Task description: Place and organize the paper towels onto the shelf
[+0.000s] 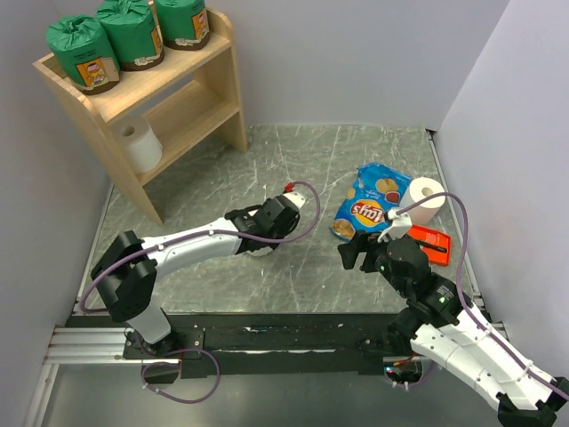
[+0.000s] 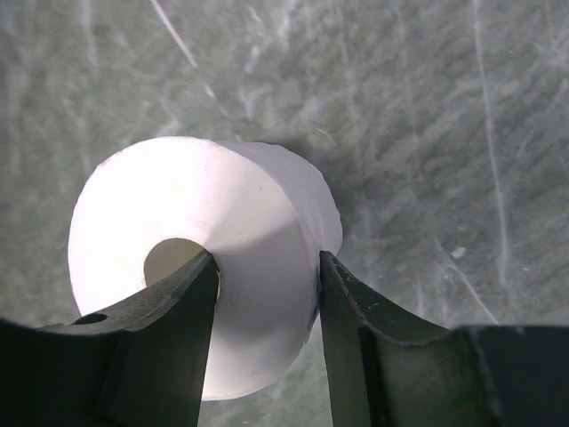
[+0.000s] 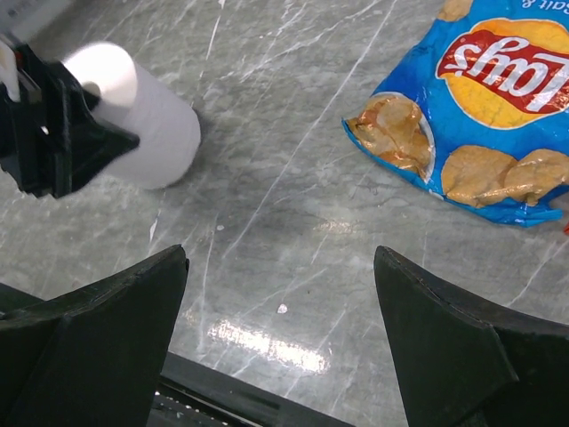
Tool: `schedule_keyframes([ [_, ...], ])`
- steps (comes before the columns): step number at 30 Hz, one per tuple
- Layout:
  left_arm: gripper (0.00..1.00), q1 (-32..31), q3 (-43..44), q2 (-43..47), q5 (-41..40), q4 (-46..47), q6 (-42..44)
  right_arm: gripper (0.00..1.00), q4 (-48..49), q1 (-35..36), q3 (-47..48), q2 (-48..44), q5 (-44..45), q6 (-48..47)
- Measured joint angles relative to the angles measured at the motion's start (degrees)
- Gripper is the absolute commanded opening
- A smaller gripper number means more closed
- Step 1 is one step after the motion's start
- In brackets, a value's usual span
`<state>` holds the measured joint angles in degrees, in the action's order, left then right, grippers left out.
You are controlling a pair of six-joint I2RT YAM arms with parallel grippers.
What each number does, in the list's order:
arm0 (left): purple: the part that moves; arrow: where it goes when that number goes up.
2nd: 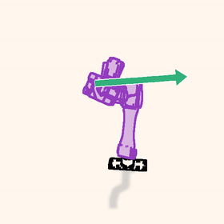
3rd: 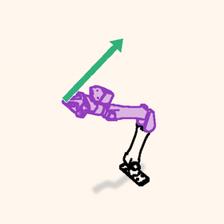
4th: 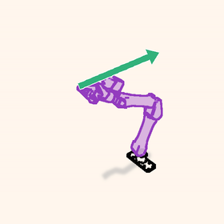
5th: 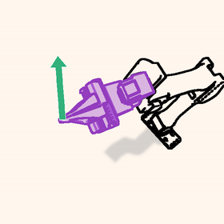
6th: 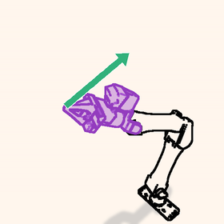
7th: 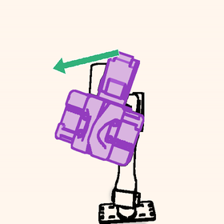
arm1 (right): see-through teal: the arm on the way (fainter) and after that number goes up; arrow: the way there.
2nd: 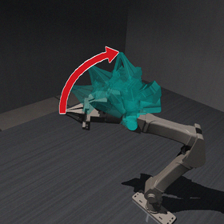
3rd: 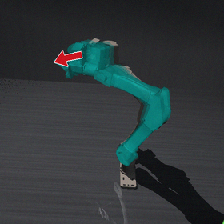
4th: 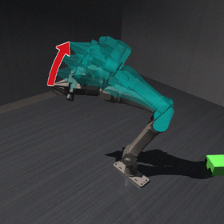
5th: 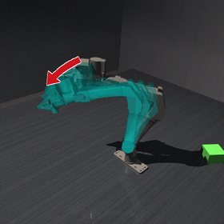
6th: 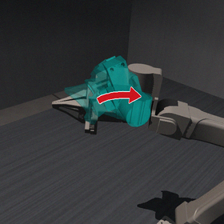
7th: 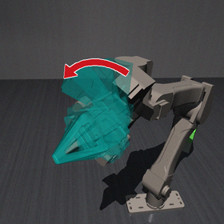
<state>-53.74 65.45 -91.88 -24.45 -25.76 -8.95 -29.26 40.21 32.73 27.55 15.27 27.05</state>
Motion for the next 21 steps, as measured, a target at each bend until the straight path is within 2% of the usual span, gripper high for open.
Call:
schedule_keyframes([
  [9,0.45,2.7,12.6,0.0,-10.3,-5.4,9.1,0.93,0.6,0.0,0.0,0.6,-2.3,0.0],
  [15,0.45,8.9,23.4,-0.4,-15.8,-4.8,18.4,0.93,1.7,0.0,0.2,3.8,-4.0,-0.4],
  [21,0.45,15.2,30.4,-1.3,-17.4,-2.9,25.4,0.93,2.7,0.0,1.0,4.5,-4.6,-0.5],
])
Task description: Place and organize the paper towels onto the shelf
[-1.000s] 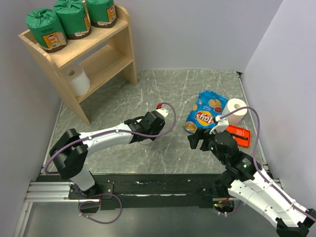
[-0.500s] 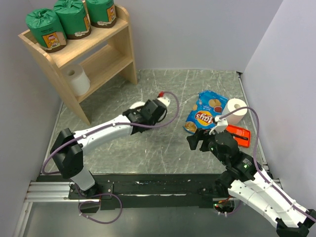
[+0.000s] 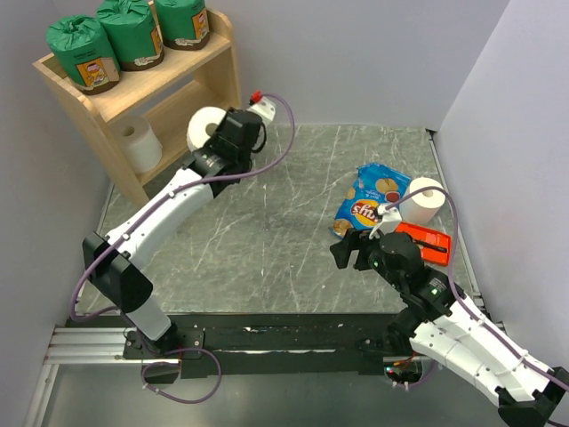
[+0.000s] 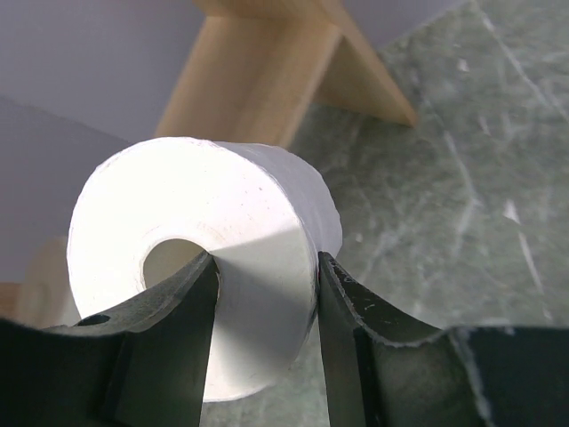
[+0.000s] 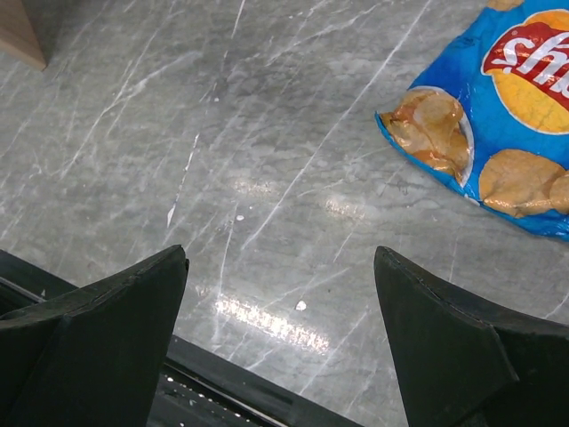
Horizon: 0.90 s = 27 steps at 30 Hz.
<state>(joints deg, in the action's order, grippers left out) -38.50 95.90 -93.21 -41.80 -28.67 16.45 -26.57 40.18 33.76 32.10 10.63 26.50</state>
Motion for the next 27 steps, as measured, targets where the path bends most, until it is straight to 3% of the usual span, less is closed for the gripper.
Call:
schedule_keyframes([
  [14,0.43,9.9,1.2,-6.7,0.5,5.1,11.2,0.93,-0.5,0.0,4.2,0.0,-0.4,-0.7],
  [27,0.46,12.2,1.2,-6.9,1.6,8.6,15.4,0.93,-1.4,0.0,4.5,0.0,-0.4,-0.7],
])
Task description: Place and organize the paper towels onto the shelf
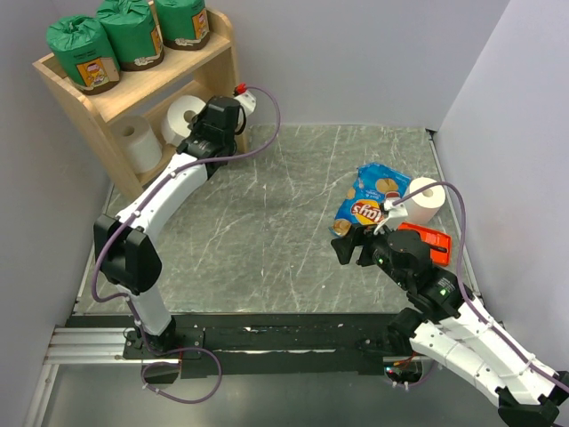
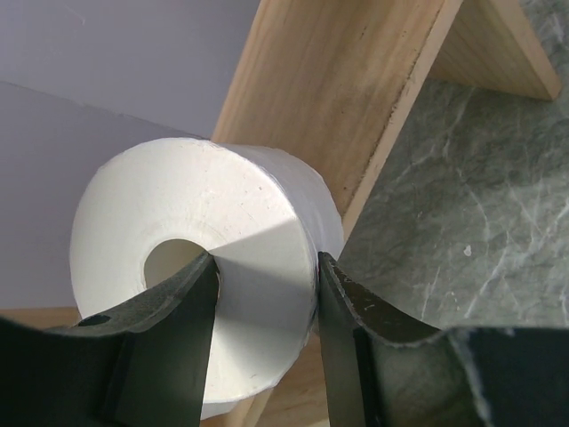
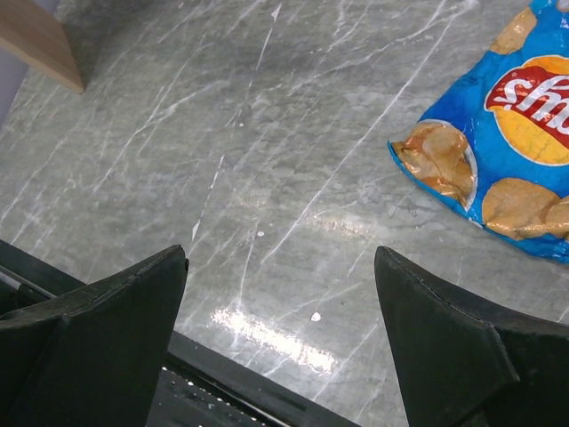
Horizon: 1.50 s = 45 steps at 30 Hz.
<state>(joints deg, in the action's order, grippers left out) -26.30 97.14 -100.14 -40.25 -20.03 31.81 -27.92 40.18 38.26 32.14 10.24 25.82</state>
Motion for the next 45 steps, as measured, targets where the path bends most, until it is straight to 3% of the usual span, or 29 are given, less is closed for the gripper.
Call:
schedule_keyframes([
  [5,0.52,0.8,0.1,-0.1,-0.3,1.0,1.7,0.93,0.0,0.0,0.0,1.0,0.0,-0.2],
  [9,0.7,2.2,0.3,-0.9,-1.7,2.2,2.9,0.93,0.0,0.0,0.0,1.5,-0.1,-0.4],
  [19,0.79,3.0,0.4,-1.1,-4.1,4.5,4.3,0.93,0.0,0.0,0.6,1.5,-0.3,-0.9],
  [25,0.87,-1.5,-0.1,0.9,-2.5,3.1,-0.4,0.93,0.5,0.0,1.1,3.1,-0.2,-0.8],
  [26,0.96,-3.1,-0.8,2.0,-1.8,2.6,-1.9,0.92,0.6,0.0,1.1,3.6,-0.2,-0.8],
  [28,0.96,-6.1,-2.1,4.5,0.1,1.5,-5.0,0.92,0.6,0.0,1.2,4.8,0.3,-0.8],
  [34,0.96,-14.2,-15.3,20.5,14.4,0.5,-19.4,0.93,-2.7,0.0,3.8,6.8,4.7,-2.1],
  [40,0.96,-13.7,-30.5,36.7,27.2,3.8,-29.8,0.96,-6.6,-0.1,8.2,7.5,7.8,-6.1],
  [45,0.96,-13.7,-40.8,40.3,33.4,5.8,-33.4,0.98,-8.6,-2.9,15.5,13.4,8.8,-10.2],
])
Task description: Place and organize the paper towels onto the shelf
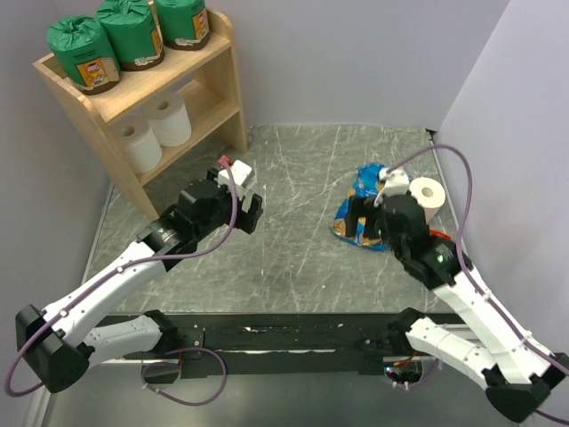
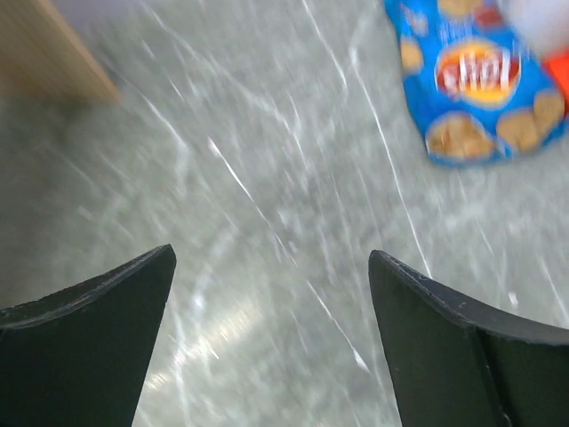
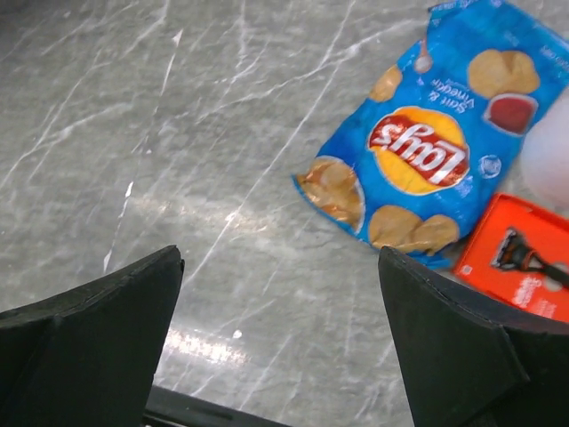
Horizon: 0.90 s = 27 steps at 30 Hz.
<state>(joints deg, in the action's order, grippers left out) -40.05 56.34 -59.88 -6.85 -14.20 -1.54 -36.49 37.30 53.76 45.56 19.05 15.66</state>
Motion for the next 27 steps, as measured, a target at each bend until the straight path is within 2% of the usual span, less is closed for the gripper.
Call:
schedule_keyframes([
  [5,0.96,-0.7,-1.2,-2.0,2.7,-1.1,-3.3,0.98,-0.6,-10.1,7.8,9.8,-1.2,-2.4],
  [16,0.96,-1.8,0.0,-4.1,-1.5,-2.2,-5.2,0.88,-0.8,-31.8,16.2,31.4,-2.6,-5.9],
  [22,0.96,-1.8,0.7,-3.5,-1.3,-3.5,-5.2,0.84,0.0,-44.3,20.3,38.1,-6.8,-5.9],
  [27,0.96,-1.8,0.7,-3.0,0.3,-4.1,-5.2,0.8,-0.2,-49.4,24.3,43.6,-12.4,-6.2],
])
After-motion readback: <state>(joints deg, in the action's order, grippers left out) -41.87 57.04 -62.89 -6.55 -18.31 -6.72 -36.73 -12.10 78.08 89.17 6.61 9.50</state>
